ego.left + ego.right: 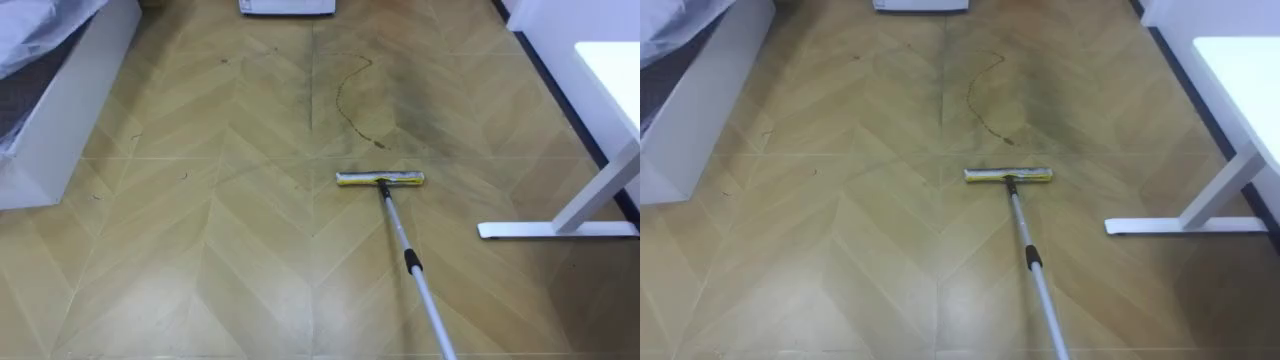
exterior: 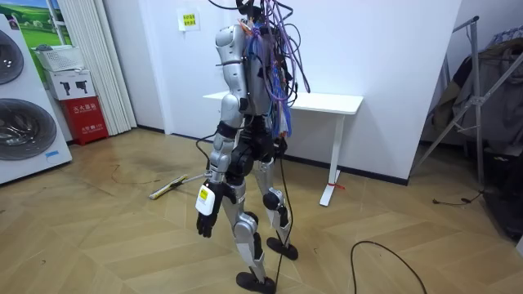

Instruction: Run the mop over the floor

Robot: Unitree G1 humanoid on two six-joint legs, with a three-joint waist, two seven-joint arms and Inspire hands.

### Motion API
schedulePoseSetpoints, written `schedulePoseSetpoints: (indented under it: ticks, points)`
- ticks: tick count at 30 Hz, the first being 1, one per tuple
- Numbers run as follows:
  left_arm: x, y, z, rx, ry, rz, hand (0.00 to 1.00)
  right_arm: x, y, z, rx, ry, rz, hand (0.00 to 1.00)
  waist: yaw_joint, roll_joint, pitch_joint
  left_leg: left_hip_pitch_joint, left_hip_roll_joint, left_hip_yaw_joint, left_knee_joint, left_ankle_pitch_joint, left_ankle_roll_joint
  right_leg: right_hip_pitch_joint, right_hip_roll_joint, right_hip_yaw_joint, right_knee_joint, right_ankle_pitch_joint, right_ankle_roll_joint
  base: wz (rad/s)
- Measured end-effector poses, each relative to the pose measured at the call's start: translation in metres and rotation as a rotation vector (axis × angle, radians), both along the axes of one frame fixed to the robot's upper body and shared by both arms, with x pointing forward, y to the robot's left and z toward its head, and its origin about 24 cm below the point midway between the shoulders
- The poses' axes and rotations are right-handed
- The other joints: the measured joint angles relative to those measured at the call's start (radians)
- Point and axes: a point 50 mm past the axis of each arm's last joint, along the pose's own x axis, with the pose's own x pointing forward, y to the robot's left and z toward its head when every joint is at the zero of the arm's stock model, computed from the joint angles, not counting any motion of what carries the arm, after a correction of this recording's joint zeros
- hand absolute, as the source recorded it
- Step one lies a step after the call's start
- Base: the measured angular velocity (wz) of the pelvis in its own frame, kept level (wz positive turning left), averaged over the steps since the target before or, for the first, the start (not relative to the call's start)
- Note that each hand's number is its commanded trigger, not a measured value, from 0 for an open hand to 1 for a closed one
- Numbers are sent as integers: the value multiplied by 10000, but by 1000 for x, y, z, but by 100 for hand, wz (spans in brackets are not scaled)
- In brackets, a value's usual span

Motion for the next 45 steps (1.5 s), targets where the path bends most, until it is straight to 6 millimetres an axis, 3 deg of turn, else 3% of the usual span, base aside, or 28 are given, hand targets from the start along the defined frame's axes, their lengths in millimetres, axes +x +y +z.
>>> schedulePoseSetpoints:
  ticks: [11,13,15,16,18,21,25,28,31,32,34,36,37,38,40,41,42,43,44,45]
  points:
    - [-8,0,0,-34,294,295,0,4,-1,0,-210,-53,8,100,69,-11,-8,-47,-11,196,-89,1,3,-108,-42,-2,-13,-1,50,2]
    - [-5,-1,0,-73,209,400,0,7,0,0,-177,-111,-61,100,65,3,-23,-192,-10,194,-62,4,8,-260,-42,-7,16,3,54,0]
    - [-2,-1,-1,-146,79,609,0,8,1,0,-71,-148,-203,100,117,19,-106,-361,0,193,26,5,9,-421,-38,15,66,12,49,-2]
    - [-1,-1,-1,-153,53,608,0,9,2,0,-56,-158,-236,100,123,25,-111,-367,0,192,26,5,8,-425,-36,23,108,17,48,-6]
    - [3,-1,-1,-165,11,585,0,8,3,-1,57,-168,-471,100,194,16,-62,-385,8,192,26,5,9,-460,-34,19,165,20,46,0]
    - [13,-1,-1,-182,-164,494,0,9,5,-1,229,-184,-620,100,200,5,-42,-531,7,137,62,5,8,-530,-35,-112,158,22,43,8]
    - [9,-2,-2,-225,35,508,0,4,5,-2,368,103,-687,100,259,-55,-49,-683,9,137,170,4,8,-673,-67,-289,247,21,43,1]
    - [4,-1,-3,-223,307,599,0,4,4,-2,349,157,-711,100,283,-63,0,-1164,44,124,673,-14,32,-1029,-130,-615,545,19,43,3]
    - [11,-1,-3,-428,296,678,0,8,1,-2,309,217,-974,100,271,65,-27,-2013,98,117,1319,-82,126,-1694,-224,-824,1090,-97,22,21]
    - [14,-2,-3,-499,279,639,0,11,0,-1,302,165,-1130,100,306,128,43,-2343,95,107,1579,-118,179,-2049,-310,-823,1622,-228,7,25]
    - [20,-3,-4,-593,279,596,0,11,-1,-2,371,200,-1540,100,307,180,94,-2901,77,91,2230,-249,253,-2632,-441,-801,2433,-500,13,29]
    - [28,-2,-4,-625,211,545,0,11,-1,-2,448,365,-2226,100,446,289,117,-3850,52,-117,3586,-1001,273,-3642,-673,-727,4049,-1451,4,23]
    - [30,-2,-4,-621,172,552,0,11,-1,-2,459,374,-2429,100,495,344,156,-4188,45,-170,4012,-1156,256,-3978,-760,-711,4598,-1695,-28,17]
    - [31,-1,-3,-609,160,603,0,16,-1,-2,478,354,-2774,100,562,325,124,-4760,-9,-281,4879,-1419,249,-4549,-876,-573,5557,-2142,-72,30]
    - [33,1,-3,-558,183,548,0,20,-1,-1,515,380,-3135,100,552,359,87,-5712,-77,-478,6175,-1499,213,-5305,-912,-381,6667,-2754,-303,45]
    - [33,3,-2,-517,263,454,0,24,-4,0,488,390,-3293,100,577,424,75,-6446,61,-480,7348,-1318,127,-5652,-877,-271,7273,-3029,-468,31]
    - [30,6,-2,-469,393,413,0,32,-9,3,441,420,-3298,100,754,437,71,-7300,214,-459,8676,-553,25,-5940,-819,-104,7905,-3283,-625,12]
    - [27,6,-2,-460,480,364,0,37,-12,4,412,369,-3283,100,877,402,88,-7709,274,-427,9349,49,53,-6034,-757,57,8139,-3361,-700,-22]
    - [22,6,-3,-517,677,344,0,50,-19,9,359,101,-3242,100,1078,225,166,-8505,357,-394,10437,1574,-2,-6139,-715,275,8454,-3430,-824,-33]
    - [16,4,-4,-654,901,241,0,66,-28,15,366,-314,-3234,100,1245,220,158,-9298,345,-393,11432,2863,-212,-6219,-725,410,8666,-3486,-944,-31]
